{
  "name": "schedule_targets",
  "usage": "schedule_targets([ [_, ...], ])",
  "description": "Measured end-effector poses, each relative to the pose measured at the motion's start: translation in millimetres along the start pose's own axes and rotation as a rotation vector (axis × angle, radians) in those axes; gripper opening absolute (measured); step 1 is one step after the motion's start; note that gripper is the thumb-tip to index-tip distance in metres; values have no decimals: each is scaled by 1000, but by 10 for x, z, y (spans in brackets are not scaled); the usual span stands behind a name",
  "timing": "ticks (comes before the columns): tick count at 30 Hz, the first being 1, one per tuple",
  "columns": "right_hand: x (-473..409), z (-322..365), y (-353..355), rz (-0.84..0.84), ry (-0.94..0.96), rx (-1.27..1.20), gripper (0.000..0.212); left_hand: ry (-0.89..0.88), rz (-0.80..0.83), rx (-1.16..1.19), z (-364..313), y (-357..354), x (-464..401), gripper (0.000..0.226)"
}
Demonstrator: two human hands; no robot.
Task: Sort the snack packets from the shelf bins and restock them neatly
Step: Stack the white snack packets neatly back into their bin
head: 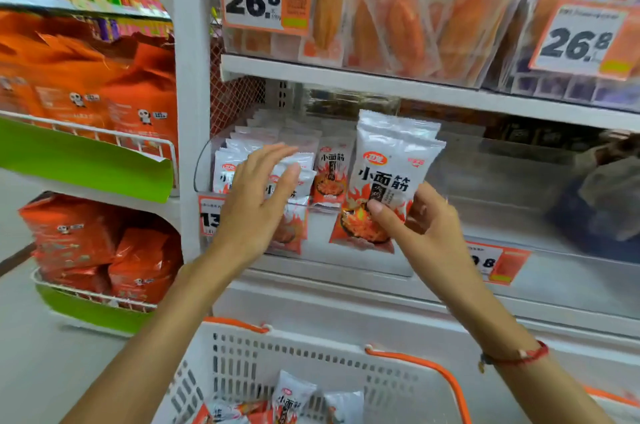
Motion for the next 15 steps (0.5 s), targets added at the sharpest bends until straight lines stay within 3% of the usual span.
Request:
schedule_targets([
  [3, -236, 76, 170, -101, 64, 136, 30, -44, 105, -448, 142, -139, -281, 53],
  [5, -411, 39, 205, -108, 71, 244, 32, -37, 193, -600, 259, -279, -377, 66],
  [8, -737, -221, 187, -64, -13, 330, 29, 6, 172, -661, 360, -319, -395, 74],
  [15, -1522, -1309, -150, 182, -498, 263, 33, 25, 149, -666, 424, -315, -402, 70],
])
Point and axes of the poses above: each hand's wrist, its own x-axis away from the middle knuckle, its own y-axis out of the back of the hand, z = x × y, the point moved 10 cm from there along -x, towards the middle knuckle, and after that the axes turned 11 degrees about z, right-handed, at the moved point
